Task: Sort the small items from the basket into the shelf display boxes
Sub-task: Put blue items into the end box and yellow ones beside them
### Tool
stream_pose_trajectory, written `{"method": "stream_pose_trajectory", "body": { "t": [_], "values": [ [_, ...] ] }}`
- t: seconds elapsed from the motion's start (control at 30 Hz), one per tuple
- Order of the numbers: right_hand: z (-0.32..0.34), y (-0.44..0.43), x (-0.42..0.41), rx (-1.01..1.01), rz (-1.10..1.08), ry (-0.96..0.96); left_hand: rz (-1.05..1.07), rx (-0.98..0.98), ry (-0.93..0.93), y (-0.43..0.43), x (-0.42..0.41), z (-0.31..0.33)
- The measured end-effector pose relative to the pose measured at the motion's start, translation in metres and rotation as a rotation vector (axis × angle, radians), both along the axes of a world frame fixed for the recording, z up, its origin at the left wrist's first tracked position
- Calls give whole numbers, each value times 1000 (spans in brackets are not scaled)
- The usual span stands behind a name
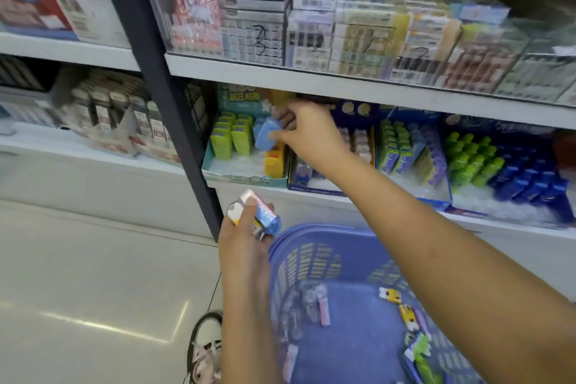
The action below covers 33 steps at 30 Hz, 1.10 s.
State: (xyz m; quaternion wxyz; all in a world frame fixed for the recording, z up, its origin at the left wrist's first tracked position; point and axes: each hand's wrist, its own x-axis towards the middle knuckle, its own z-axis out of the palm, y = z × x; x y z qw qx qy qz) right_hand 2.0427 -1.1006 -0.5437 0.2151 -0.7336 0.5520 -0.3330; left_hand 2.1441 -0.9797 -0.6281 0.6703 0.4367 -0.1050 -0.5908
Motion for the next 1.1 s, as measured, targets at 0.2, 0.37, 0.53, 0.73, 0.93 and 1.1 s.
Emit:
{"method": "stream_pose_trajectory", "body": {
  "t": [0.2, 0.37, 0.53, 0.73, 0.93, 1.1],
  "values": [
    [-18, -45, 39, 20, 10, 352, 42, 41, 32, -2, 20, -11],
    [-18, -53, 45, 91, -1, 487, 13, 75, 62, -3, 20, -10],
    [-16, -46, 49, 88, -41, 572, 7, 77, 16, -2, 24, -13],
    [-16, -28, 55, -106, -39, 898, 11, 70, 2, 0, 27, -15],
    [-13, -27, 72, -197, 44, 912, 3, 51, -23, 0, 20, -13],
    [-5, -38, 58, -95, 7, 832, 7, 59, -14, -1, 22, -12]
  ]
}}
